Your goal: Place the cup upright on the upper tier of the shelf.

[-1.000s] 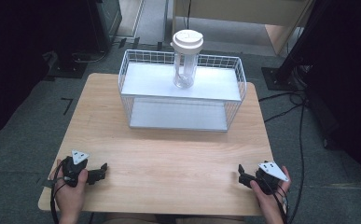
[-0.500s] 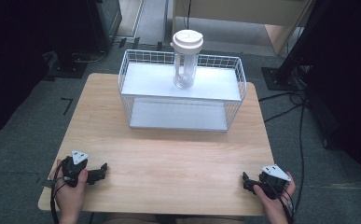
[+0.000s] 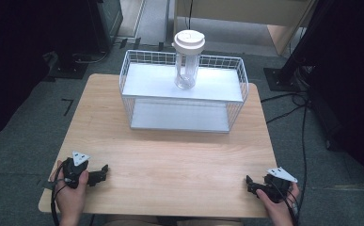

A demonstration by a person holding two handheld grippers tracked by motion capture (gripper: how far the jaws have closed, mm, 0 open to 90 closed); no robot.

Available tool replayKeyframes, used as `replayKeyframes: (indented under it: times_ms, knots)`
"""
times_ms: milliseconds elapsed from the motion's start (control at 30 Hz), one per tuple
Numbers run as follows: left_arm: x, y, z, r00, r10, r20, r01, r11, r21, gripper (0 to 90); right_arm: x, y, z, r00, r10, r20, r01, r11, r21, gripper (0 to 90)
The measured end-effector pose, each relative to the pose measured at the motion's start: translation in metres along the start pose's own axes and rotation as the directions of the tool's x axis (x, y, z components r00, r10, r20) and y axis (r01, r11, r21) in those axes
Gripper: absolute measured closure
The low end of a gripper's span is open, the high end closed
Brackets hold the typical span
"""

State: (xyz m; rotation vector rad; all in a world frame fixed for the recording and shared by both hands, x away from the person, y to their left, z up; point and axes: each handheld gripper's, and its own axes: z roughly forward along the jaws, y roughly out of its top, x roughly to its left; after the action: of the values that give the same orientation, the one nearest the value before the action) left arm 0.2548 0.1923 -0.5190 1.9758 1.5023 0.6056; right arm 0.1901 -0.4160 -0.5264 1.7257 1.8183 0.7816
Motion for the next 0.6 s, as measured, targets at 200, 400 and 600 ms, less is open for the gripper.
replayKeyframes:
  times_ms: [200,400,600]
  knots:
    - [0.0001,0.0000,0.0000,1.0000,0.002,-0.001,-0.002,1.0000,0.000,0.0,0.0002,0.0000,0.0002,0.9999,-0.010,-0.007,0.010,1.000,-0.002,0.3]
    - [0.0002,0.0001,0.0000,1.0000,0.001,0.000,-0.001,1.0000,0.000,0.0,0.0008,0.0005,0.0006,0.9999,-0.012,-0.004,0.012,1.000,-0.002,0.2]
    - [0.0001,0.0000,0.0000,1.0000,0.000,0.000,0.000,1.0000,0.000,0.0,0.0008,0.0005,0.0007,0.9999,-0.011,-0.005,0.011,1.000,-0.002,0.2]
